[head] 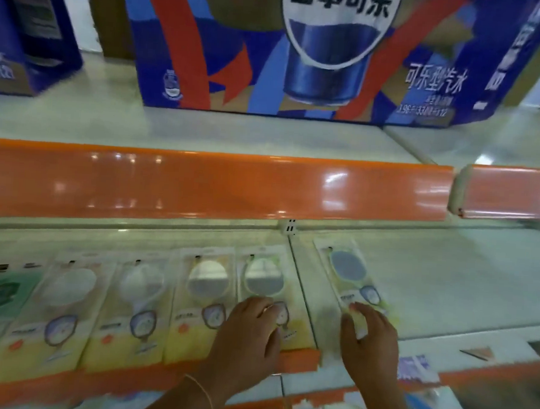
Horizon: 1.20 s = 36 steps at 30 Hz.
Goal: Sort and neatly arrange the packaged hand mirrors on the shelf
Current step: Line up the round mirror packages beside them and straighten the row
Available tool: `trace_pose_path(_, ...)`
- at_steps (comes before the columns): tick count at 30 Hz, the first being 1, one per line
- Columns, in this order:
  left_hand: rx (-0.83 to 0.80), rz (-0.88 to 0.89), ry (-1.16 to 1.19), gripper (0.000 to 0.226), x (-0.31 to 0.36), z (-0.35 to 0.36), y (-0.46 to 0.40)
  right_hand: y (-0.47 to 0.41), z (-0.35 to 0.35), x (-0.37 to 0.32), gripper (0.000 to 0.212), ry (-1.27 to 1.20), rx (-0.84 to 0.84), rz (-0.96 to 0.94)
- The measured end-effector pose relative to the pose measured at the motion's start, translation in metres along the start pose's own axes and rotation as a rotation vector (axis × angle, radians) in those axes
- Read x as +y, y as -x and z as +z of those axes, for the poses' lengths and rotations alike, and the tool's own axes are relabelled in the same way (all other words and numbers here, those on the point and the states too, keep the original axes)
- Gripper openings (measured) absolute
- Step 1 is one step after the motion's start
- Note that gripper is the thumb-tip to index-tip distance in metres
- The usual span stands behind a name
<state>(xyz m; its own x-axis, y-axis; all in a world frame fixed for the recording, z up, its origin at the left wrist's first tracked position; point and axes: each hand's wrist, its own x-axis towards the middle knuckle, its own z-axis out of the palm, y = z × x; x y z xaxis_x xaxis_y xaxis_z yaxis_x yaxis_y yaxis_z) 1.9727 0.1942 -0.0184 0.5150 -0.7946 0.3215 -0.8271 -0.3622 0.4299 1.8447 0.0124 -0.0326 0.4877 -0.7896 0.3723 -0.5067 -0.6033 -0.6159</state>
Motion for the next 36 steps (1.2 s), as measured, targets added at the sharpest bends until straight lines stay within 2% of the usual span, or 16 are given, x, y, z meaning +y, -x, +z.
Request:
trace_pose_path(3, -0.054, 0.011, -0.001, 0.041, 0.026, 0.02, -0.023, -0.021, -0.006, 0.019, 0.022, 0.029, -0.003, -0.02)
trace_pose_path(5, -0.104, -0.017, 0.039, 0.044, 0.043, 0.032, -0.04, -0.035, -0.007, 0.029, 0.025, 0.024, -0.009, -0.026)
trace_pose_path(10, -0.181, -0.198, 0.251, 0.042, 0.077, 0.061, -0.074, -0.071, 0.003, 0.052, 0.056, 0.113, -0.199, 0.086)
trace_pose_path(12, -0.193, -0.296, 0.324, 0.045, 0.083, 0.07, -0.082, -0.081, 0.003, 0.05, 0.065, 0.174, -0.291, 0.17)
trace_pose_path(15, -0.243, -0.417, 0.421, 0.047, 0.087, 0.077, -0.088, -0.094, 0.0, 0.046, 0.072, 0.272, -0.397, 0.184)
trace_pose_path(19, -0.256, -0.492, 0.414, 0.048, 0.087, 0.077, -0.099, -0.111, -0.004, 0.048, 0.082, 0.185, -0.497, 0.227)
trace_pose_path(24, -0.274, -0.54, 0.411, 0.046, 0.088, 0.073, -0.107, -0.123, -0.011, 0.037, 0.089, 0.422, -0.553, 0.279)
trace_pose_path(29, -0.272, -0.539, 0.4, 0.047, 0.091, 0.072, -0.106, -0.13, -0.008, 0.036, 0.089, 0.355, -0.605, 0.219)
trace_pose_path(34, -0.248, -0.595, 0.431, 0.043, 0.094, 0.069, -0.103, -0.134, -0.007, 0.041, 0.107, 0.06, -0.653, 0.267)
trace_pose_path(36, -0.228, -0.612, 0.464, 0.037, 0.095, 0.068, -0.103, -0.138, -0.007, 0.046, 0.107, -0.133, -0.686, 0.354)
